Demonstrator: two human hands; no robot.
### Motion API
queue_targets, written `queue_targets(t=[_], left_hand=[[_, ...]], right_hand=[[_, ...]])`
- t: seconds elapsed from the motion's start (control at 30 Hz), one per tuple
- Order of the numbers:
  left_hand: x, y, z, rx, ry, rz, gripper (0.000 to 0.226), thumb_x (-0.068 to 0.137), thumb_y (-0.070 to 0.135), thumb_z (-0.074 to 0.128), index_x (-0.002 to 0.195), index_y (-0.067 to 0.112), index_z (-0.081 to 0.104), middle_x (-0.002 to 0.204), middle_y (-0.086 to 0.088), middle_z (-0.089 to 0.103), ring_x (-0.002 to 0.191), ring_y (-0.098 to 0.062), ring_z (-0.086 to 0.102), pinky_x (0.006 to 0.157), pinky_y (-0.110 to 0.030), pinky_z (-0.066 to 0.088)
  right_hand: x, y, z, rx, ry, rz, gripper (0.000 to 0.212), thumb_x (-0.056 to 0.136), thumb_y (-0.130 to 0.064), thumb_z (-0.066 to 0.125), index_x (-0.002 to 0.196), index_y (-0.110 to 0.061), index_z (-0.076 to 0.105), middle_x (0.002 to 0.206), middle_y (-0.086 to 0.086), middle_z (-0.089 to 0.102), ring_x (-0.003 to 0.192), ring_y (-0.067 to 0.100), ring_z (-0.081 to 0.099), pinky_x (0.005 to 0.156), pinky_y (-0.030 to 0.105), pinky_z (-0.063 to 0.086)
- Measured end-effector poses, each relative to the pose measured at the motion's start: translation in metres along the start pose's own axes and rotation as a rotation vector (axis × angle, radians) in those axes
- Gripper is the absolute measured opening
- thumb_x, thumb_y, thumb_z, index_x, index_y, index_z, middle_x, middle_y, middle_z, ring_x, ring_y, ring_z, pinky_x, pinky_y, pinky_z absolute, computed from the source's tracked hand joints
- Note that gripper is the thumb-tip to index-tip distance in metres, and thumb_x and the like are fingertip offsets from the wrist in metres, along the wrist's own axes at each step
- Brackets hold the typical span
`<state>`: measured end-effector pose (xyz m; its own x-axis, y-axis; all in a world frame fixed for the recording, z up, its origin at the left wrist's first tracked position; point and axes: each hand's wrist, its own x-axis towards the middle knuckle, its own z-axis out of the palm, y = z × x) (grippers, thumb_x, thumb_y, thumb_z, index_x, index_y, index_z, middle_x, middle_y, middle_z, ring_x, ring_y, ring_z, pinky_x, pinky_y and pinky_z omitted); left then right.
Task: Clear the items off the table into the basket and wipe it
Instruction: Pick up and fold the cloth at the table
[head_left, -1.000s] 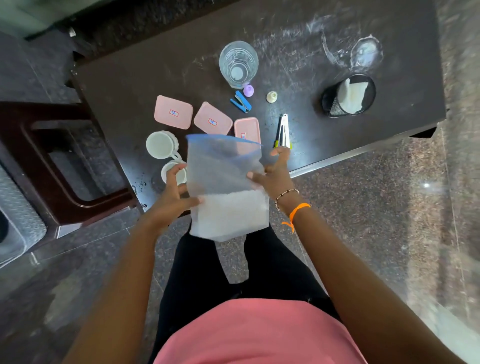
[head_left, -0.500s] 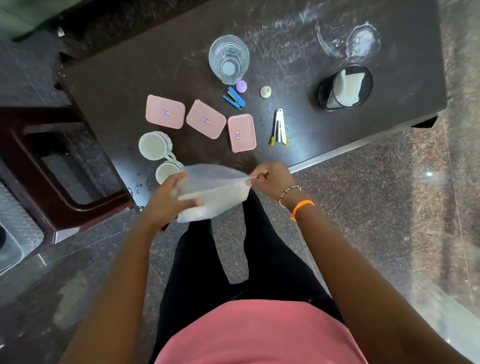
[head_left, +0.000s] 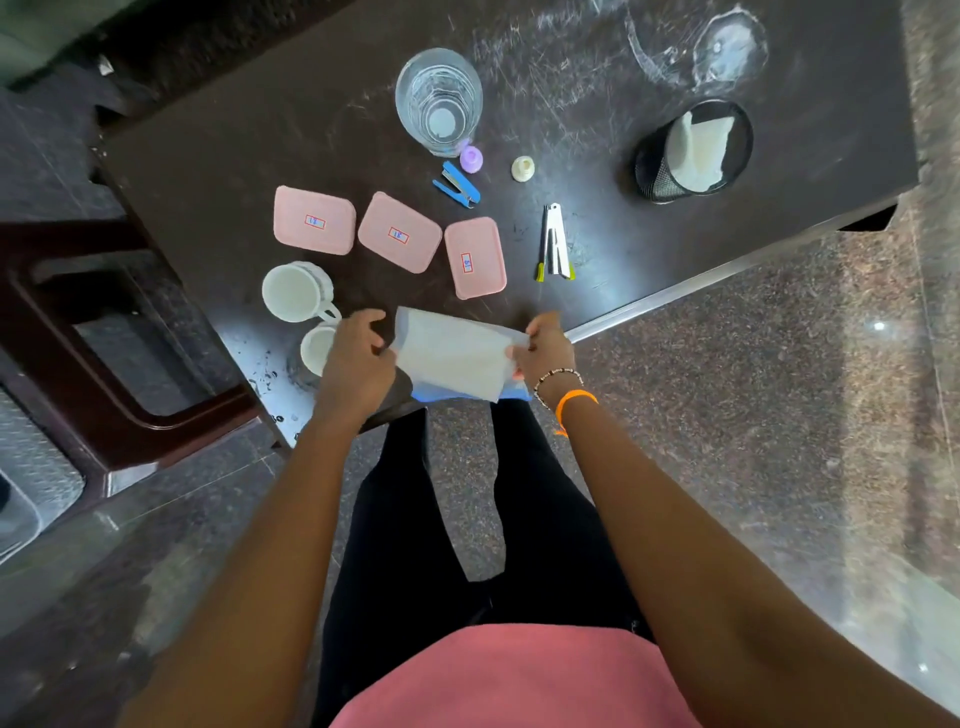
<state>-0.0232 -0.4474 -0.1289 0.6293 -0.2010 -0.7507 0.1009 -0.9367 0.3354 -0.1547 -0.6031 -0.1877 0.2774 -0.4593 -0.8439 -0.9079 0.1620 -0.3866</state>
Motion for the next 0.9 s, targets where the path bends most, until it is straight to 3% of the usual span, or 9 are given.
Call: queue_targets(t=[0.07,0.17,0.23,0.3,0.37,0.43,0.6,0.73,0.9], left_hand=[[-0.005,0.004,0.012,0.034,-0.106,0.059,0.036,0.086,0.009,0.058,0.122,0.013,0.053,0.107,-0.009,0.052,0.101,-0.028,0.055,0.089,-0.032,0.041],[-0.015,0.009,0.030,0.071,-0.217,0.145,0.033,0.088,0.009,0.058,0.120,0.010,0.054,0.115,-0.013,0.052,0.107,-0.024,0.053,0.092,-0.027,0.037],[-0.018,0.015,0.040,0.051,-0.233,0.141,0.032,0.089,0.010,0.057,0.120,0.010,0.053,0.118,-0.014,0.052,0.109,-0.024,0.052,0.094,-0.029,0.038],[-0.018,0.024,0.046,0.028,-0.244,0.123,0.030,0.090,0.012,0.055,0.121,0.012,0.053,0.119,-0.011,0.053,0.103,-0.021,0.053,0.088,-0.025,0.038],[-0.018,0.036,0.051,0.003,-0.240,0.121,0.029,0.091,0.012,0.054,0.120,0.014,0.053,0.119,-0.009,0.054,0.094,-0.014,0.051,0.083,-0.021,0.035],[-0.017,0.048,0.052,-0.055,-0.189,0.137,0.028,0.090,0.009,0.053,0.118,0.014,0.055,0.117,-0.010,0.057,0.091,-0.013,0.052,0.080,-0.017,0.036],[-0.008,0.080,0.047,-0.155,-0.088,0.184,0.025,0.090,0.008,0.048,0.114,0.014,0.056,0.118,-0.007,0.060,0.091,-0.012,0.053,0.073,-0.013,0.036],[0.001,0.099,0.047,-0.213,-0.095,0.155,0.025,0.091,0.009,0.048,0.114,0.013,0.055,0.121,-0.006,0.059,0.102,-0.017,0.055,0.083,-0.021,0.038],[0.003,0.111,0.047,-0.335,-0.024,0.156,0.026,0.090,0.006,0.049,0.115,0.012,0.055,0.112,0.001,0.056,0.100,-0.013,0.051,0.086,-0.023,0.040]], right_hand=[[0.008,-0.006,0.010,0.062,-0.003,-0.001,0.034,0.074,0.015,0.051,0.073,-0.016,0.039,0.060,-0.003,0.041,0.058,0.019,0.043,0.048,0.016,0.045],[0.018,-0.019,0.014,0.251,-0.061,0.005,0.030,0.078,0.018,0.043,0.101,0.000,0.050,0.082,0.009,0.055,0.077,0.021,0.050,0.076,0.038,0.051],[0.025,-0.026,0.000,0.273,0.028,0.017,0.030,0.082,0.011,0.047,0.111,0.002,0.050,0.097,0.013,0.058,0.087,0.021,0.052,0.091,0.044,0.048],[0.028,-0.034,-0.028,0.399,0.162,-0.004,0.019,0.086,0.003,0.048,0.105,-0.003,0.051,0.086,0.008,0.057,0.073,0.021,0.053,0.076,0.039,0.051],[0.034,-0.042,-0.064,0.618,0.310,-0.011,0.013,0.091,-0.003,0.045,0.100,-0.012,0.042,0.072,0.003,0.053,0.049,0.011,0.051,0.049,0.022,0.043],[0.044,-0.049,-0.100,0.761,0.433,0.012,0.012,0.095,-0.009,0.041,0.104,-0.015,0.036,0.066,0.002,0.052,0.035,0.003,0.046,0.037,0.014,0.036],[0.073,-0.065,-0.160,0.819,0.492,0.106,0.003,0.096,-0.017,0.038,0.098,-0.015,0.038,0.058,0.007,0.054,0.034,0.012,0.047,0.035,0.015,0.031],[0.081,-0.069,-0.166,0.666,0.527,0.134,0.027,0.087,-0.004,0.040,0.062,-0.014,0.043,0.046,0.007,0.055,0.027,0.009,0.044,0.032,0.019,0.031],[0.077,-0.072,-0.159,0.633,0.536,0.057,0.031,0.083,-0.002,0.042,0.053,-0.013,0.041,0.050,0.011,0.054,0.038,0.016,0.045,0.038,0.021,0.035]])
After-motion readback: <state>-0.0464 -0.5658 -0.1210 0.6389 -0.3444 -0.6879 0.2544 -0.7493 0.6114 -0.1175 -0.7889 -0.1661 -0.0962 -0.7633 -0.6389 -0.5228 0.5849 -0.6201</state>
